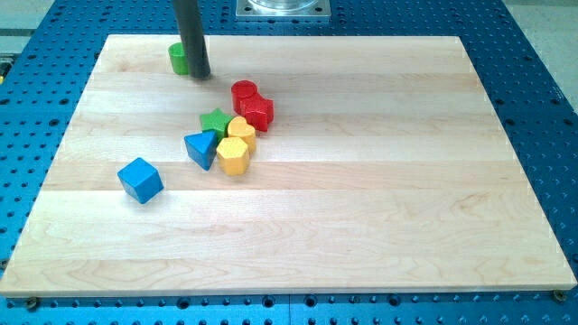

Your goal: Move the red star at the top right side of the red circle

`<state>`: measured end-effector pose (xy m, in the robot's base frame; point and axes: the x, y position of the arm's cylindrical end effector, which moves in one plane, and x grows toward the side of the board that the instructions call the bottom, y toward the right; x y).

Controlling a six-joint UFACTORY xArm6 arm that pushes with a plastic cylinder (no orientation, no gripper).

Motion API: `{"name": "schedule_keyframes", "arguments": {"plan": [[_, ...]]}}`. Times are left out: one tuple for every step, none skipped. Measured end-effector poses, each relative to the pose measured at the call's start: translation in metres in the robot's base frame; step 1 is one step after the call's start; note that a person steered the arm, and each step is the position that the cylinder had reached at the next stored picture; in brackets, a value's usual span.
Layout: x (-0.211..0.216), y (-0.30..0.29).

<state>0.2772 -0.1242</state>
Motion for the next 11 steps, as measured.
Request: {"name": "schedule_keyframes", "arguments": {"plan": [[-0.008,-0.054],[-0.001,-0.084],[0.029,-0.136],[0.052,-0.049],[0.103,0.036],[0.122,0.117],[0.119,0.166],[0.129,0.218],[0.07,0.175],[0.021,0.14],[0.073,0.137]]}}
